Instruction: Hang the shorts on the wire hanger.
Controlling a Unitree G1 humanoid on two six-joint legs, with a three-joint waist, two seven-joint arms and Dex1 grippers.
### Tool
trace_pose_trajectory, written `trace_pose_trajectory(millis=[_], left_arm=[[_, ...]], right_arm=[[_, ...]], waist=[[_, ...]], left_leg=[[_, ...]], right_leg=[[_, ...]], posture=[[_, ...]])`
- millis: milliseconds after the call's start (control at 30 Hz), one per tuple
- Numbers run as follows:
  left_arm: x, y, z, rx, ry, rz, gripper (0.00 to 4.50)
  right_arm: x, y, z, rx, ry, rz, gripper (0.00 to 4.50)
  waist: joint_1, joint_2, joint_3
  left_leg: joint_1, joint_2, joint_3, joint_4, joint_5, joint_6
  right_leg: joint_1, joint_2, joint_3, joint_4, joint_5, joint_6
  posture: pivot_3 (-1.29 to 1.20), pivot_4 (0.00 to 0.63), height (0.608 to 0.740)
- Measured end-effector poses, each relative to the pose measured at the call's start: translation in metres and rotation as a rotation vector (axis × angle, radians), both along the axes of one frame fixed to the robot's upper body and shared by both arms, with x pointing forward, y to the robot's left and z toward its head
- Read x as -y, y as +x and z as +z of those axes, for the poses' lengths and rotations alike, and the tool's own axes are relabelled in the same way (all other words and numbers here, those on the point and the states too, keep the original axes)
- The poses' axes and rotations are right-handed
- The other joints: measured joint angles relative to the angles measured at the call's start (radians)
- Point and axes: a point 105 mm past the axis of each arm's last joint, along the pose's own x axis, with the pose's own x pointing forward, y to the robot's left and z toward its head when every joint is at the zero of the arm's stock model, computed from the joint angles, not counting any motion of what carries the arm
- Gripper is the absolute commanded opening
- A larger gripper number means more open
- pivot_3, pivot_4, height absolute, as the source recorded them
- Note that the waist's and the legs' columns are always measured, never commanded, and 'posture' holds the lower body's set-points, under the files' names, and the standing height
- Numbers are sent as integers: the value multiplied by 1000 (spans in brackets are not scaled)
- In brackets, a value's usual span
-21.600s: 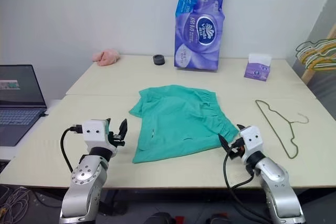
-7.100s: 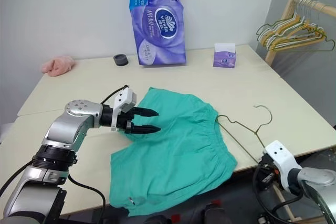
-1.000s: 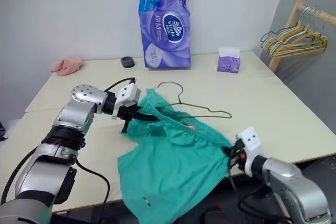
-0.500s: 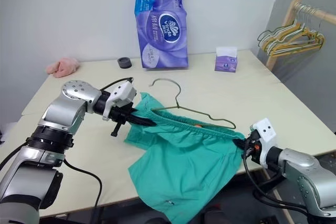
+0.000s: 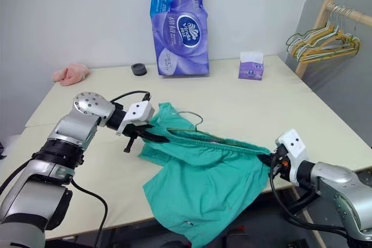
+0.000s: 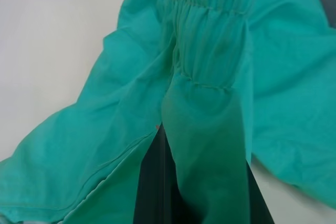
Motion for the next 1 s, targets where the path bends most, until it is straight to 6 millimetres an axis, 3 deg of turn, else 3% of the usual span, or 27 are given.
trace_pose_trajectory(millis=[200,333,500,633,800,933,1000], left_arm=[[14,6,-4,17,-28,33,0],[37,5,-7,61,-45,11,0],[38,0,-19,69,1,0,0],[35,-2,-26,64,30,-2,0],[32,-3,-28,77,43,-4,0],[33,-2,-28,89,39,4,0],[36,-1,-28,96,29,12,0]], right_arm=[[-4,6,13,52,-155,88,31],[-30,22,33,161,-282,230,31],[-47,32,41,209,-365,326,31],[-43,37,48,233,-440,376,31],[-13,39,51,207,-572,403,31],[-15,35,52,204,-574,456,31],[-28,35,53,222,-540,488,31]], waist=[[-2,0,0],[-7,1,1],[-17,1,1],[-19,1,1],[-22,2,1],[-28,2,1],[-31,2,1]], left_leg=[[0,0,1,0,0,0],[1,1,2,0,0,0],[0,1,3,-1,0,0],[0,0,2,-1,0,0],[0,1,2,-1,0,0],[0,1,2,-1,0,0],[0,1,2,-1,0,0]], right_leg=[[0,0,1,0,0,1],[-1,1,2,-1,0,1],[-2,0,3,-1,0,1],[-1,0,2,-2,1,1],[-1,0,3,-2,0,1],[-2,0,3,-1,0,1],[-2,0,3,-1,0,1]], posture=[[-225,26,740],[-227,24,740],[-226,21,740],[-219,16,740],[-215,21,740],[-218,21,740],[-220,23,740]])
